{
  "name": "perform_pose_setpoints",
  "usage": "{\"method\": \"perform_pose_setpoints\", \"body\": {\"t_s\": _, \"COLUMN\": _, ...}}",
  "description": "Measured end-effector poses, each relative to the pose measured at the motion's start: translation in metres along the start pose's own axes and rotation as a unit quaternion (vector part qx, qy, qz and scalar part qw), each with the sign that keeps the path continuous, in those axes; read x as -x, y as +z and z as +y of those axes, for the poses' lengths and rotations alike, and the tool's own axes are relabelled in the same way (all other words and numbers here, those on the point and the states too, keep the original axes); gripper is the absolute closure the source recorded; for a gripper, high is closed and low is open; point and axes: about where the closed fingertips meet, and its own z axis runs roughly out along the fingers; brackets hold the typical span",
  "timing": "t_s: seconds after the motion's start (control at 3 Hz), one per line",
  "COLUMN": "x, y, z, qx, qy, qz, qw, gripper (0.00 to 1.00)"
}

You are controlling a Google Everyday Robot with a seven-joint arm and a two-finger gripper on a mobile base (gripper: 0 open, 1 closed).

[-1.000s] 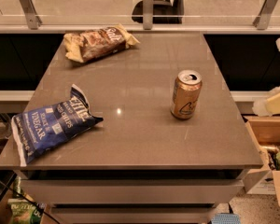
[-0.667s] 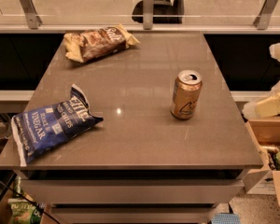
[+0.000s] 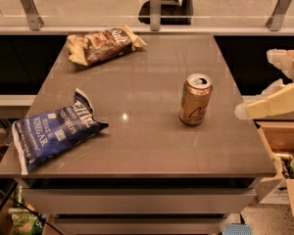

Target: Move orange can near brown chip bag

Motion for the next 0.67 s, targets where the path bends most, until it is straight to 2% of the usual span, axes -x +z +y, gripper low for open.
{"method": "perform_pose_setpoints", "body": {"t_s": 0.33, "x": -0.004, "y": 0.015, "z": -0.001, "qx": -0.004, "qy": 0.006, "qz": -0.016, "qw": 0.9998, "gripper": 0.00}}
{"method": "perform_pose_setpoints", "body": {"t_s": 0.67, "x": -0.012, "y": 0.036, "z": -0.001, "qx": 0.006, "qy": 0.017, "qz": -0.040, "qw": 0.9991, "gripper": 0.00}}
